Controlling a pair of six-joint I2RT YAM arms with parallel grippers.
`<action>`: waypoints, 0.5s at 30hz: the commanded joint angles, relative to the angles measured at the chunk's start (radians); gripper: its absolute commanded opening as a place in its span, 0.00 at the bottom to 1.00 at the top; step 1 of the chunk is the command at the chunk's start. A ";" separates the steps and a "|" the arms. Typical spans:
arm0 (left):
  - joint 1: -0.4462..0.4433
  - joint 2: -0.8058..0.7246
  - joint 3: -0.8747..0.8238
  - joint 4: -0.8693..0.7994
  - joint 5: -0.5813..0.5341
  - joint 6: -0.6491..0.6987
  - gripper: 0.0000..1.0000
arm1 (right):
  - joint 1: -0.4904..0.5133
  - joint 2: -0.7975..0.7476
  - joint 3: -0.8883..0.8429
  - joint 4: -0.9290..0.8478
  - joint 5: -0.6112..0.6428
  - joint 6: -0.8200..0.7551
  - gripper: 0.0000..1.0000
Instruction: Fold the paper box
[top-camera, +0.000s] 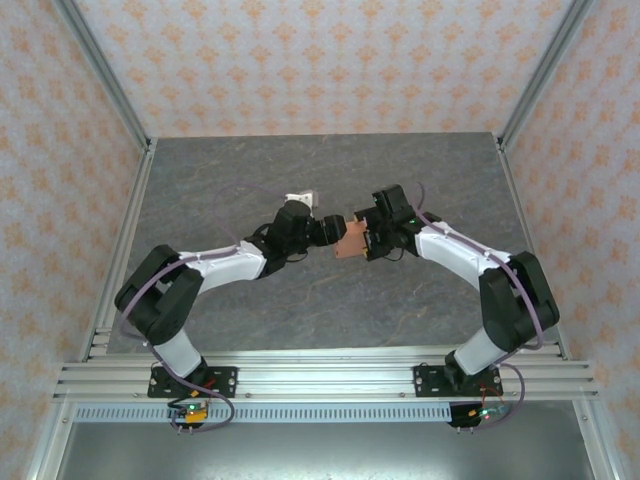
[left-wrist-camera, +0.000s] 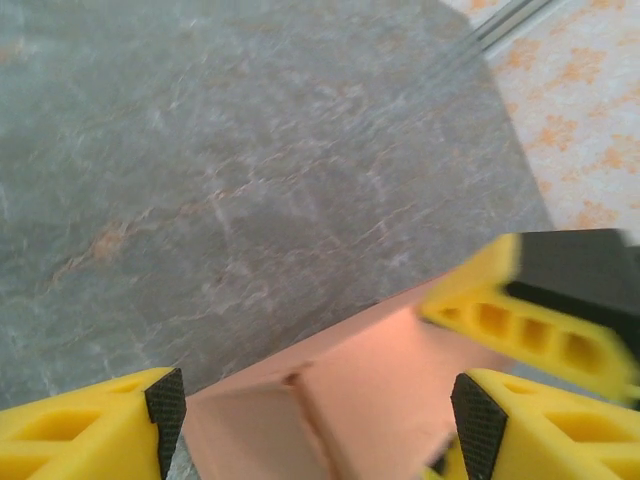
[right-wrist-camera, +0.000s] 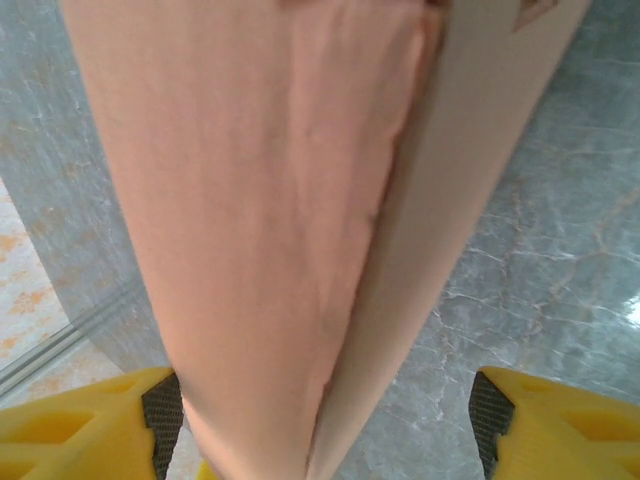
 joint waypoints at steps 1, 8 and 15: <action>0.014 -0.085 0.036 -0.057 0.023 0.061 0.74 | 0.004 0.039 -0.049 0.029 -0.006 0.020 0.74; 0.043 -0.212 -0.076 -0.077 -0.069 0.068 0.75 | 0.006 0.004 0.021 -0.024 0.007 -0.022 0.74; 0.054 -0.229 -0.119 -0.123 -0.088 0.099 0.76 | 0.021 -0.030 0.078 -0.066 0.015 -0.052 0.74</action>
